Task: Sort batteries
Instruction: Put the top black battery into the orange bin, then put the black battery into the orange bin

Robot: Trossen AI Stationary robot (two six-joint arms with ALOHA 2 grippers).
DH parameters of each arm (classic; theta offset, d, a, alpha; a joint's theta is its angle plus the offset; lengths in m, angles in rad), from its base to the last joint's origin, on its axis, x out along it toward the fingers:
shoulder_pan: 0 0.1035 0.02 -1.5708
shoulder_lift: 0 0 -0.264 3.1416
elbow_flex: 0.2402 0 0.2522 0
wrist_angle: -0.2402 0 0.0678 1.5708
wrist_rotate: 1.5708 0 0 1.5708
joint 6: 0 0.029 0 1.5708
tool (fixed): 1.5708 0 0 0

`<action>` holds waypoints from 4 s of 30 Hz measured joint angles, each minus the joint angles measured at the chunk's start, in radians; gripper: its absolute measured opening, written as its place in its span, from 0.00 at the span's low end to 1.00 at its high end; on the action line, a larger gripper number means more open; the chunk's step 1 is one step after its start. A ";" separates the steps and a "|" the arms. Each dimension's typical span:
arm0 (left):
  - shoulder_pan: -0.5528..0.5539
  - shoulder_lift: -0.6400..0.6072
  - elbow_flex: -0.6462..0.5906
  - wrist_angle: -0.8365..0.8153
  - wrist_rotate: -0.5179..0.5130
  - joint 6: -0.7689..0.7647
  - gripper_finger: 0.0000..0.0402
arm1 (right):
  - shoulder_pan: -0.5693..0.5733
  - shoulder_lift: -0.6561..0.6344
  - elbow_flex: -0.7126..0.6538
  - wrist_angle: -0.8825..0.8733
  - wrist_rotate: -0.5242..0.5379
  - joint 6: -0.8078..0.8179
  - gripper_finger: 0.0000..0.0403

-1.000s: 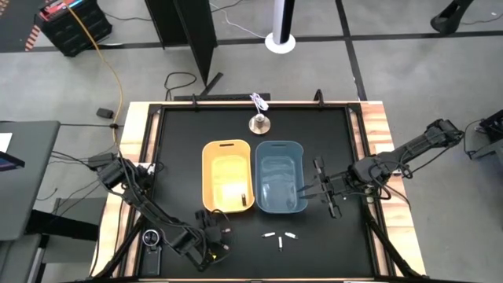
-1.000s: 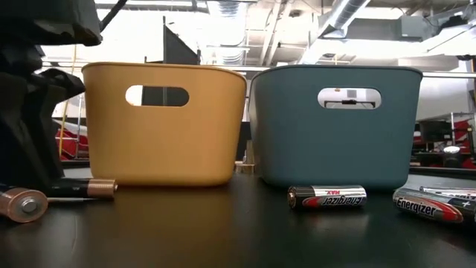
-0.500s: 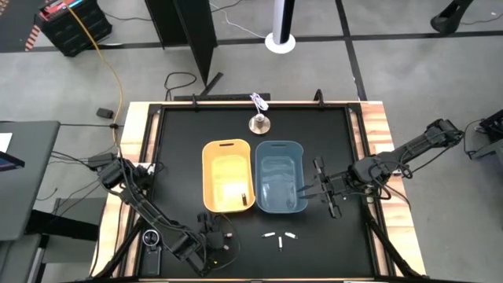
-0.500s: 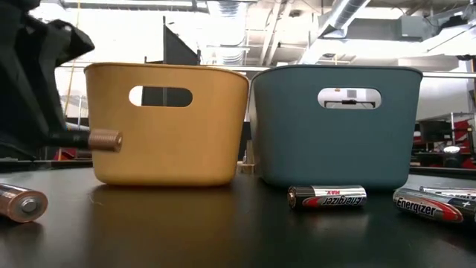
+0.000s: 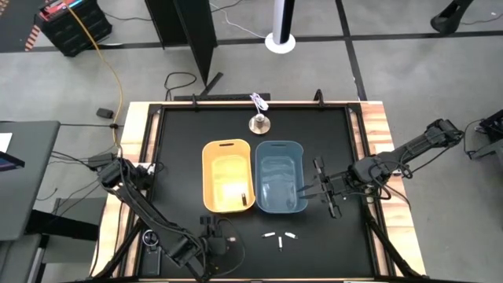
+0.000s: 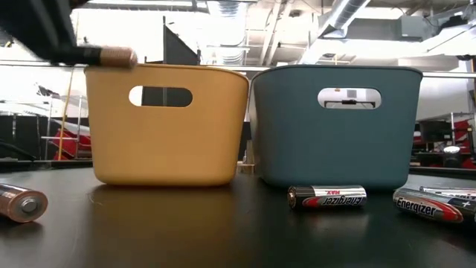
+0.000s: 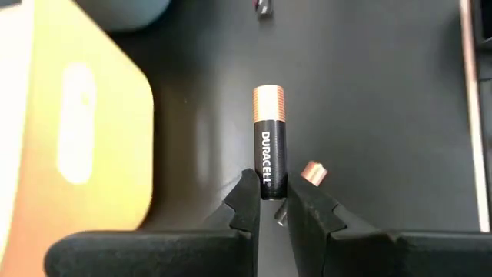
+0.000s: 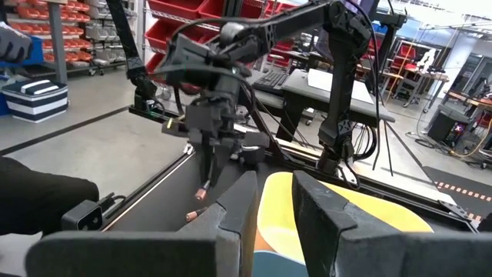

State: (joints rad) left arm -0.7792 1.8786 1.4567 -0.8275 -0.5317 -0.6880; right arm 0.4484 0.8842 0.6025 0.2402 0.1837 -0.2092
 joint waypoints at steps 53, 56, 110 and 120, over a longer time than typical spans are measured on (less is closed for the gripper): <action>-0.060 0.022 0.136 -0.013 -0.094 0.047 0.47 | 0.003 0.004 0.000 0.009 0.000 -0.001 0.26; -0.060 0.022 0.079 -0.004 -0.065 -0.010 0.45 | 0.003 0.005 0.000 0.007 0.000 -0.001 0.26; 0.042 0.018 -0.340 0.450 0.154 0.086 0.10 | 0.003 0.006 0.000 0.007 0.000 0.000 0.26; 0.044 0.023 -0.306 0.470 0.142 0.132 0.10 | 0.003 0.006 0.000 0.007 0.000 0.000 0.26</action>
State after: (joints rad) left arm -0.7353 1.9011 1.1504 -0.3576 -0.3892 -0.5559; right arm 0.4511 0.8898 0.6025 0.2470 0.1833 -0.2093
